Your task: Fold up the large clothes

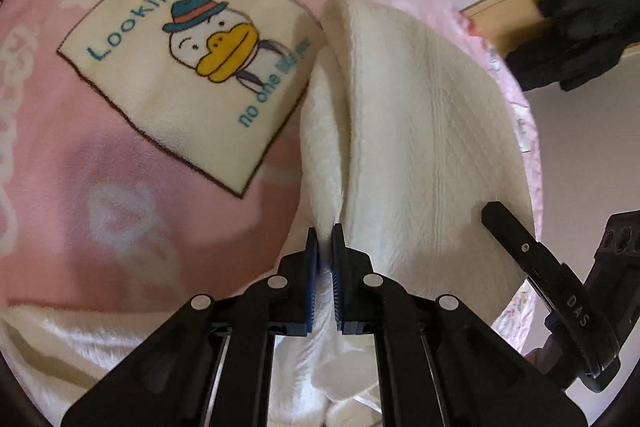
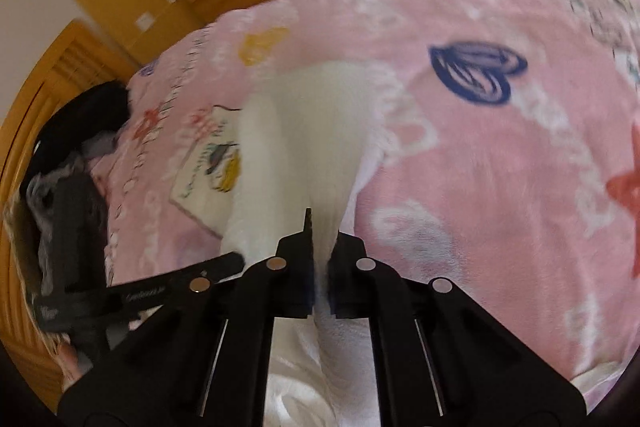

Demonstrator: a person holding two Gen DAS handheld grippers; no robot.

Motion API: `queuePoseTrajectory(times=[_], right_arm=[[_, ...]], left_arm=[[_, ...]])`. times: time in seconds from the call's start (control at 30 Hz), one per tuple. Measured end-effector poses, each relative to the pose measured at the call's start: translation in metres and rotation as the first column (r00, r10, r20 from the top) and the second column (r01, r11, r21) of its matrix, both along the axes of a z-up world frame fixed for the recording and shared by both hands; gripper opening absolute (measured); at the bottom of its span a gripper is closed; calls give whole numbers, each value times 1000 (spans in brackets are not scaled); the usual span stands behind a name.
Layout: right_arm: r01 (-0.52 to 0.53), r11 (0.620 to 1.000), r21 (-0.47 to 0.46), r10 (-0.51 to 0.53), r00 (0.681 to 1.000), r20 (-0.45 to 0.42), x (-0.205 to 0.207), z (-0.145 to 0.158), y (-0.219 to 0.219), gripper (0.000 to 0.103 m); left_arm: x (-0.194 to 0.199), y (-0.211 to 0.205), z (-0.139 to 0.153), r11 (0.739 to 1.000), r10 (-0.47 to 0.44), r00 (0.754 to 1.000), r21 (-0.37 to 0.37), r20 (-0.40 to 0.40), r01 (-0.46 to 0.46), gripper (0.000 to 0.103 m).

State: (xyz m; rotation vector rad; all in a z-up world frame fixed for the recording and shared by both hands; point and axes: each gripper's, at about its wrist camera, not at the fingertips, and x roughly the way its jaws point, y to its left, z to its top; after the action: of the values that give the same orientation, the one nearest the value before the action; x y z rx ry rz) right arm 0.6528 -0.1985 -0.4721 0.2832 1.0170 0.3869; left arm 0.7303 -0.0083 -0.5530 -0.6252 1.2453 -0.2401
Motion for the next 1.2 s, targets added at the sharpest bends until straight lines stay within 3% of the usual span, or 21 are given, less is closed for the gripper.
queuePoseTrajectory(times=[0.17,0.33,0.5,0.63,0.7,0.73,0.8,0.83,0.9,0.97,1.07,1.13,1.2], right_arm=[[-55,997,-53,59,995,77,-34,25,1,4],[-127,991,-39,132,973,188,-107,53,-15,4],[-166,986,-23,167,962,217,-196,42,-30,4],[-164,986,-36,167,970,177,-252,12,-33,8],[-155,985,-79,163,982,95,-272,-13,-32,25],[-149,984,-94,155,986,60,-277,-21,-33,41],[-72,993,-98,78,995,56,-293,-23,-47,51],[-32,995,-94,39,997,66,-297,-18,-55,62],[67,995,-69,-58,991,121,-306,6,-74,73],[95,994,-59,-83,981,177,-300,31,-76,89],[-21,995,-98,35,989,143,-254,54,-41,90],[-102,966,-236,128,987,97,-211,60,3,90],[-167,898,-406,188,982,13,-172,50,44,90]], left_arm=[[-32,7,28,998,-4,997,-58,79,8,6],[-92,13,61,995,-67,975,-58,212,81,6],[-199,7,69,988,-153,939,36,308,149,7],[-270,-5,45,976,-207,927,131,312,174,7],[-290,-11,28,967,-234,928,170,290,190,11],[-299,-13,20,959,-249,929,206,273,197,11],[-317,-13,15,948,-266,926,247,267,201,12],[-323,-12,14,945,-272,927,254,258,207,15],[-332,-6,13,949,-257,932,247,254,195,33],[-341,1,14,952,-232,941,256,244,168,40],[-349,6,13,949,-196,958,287,208,132,41],[-356,8,13,953,-168,967,283,189,110,41],[-361,10,16,958,-147,975,269,166,98,41]])
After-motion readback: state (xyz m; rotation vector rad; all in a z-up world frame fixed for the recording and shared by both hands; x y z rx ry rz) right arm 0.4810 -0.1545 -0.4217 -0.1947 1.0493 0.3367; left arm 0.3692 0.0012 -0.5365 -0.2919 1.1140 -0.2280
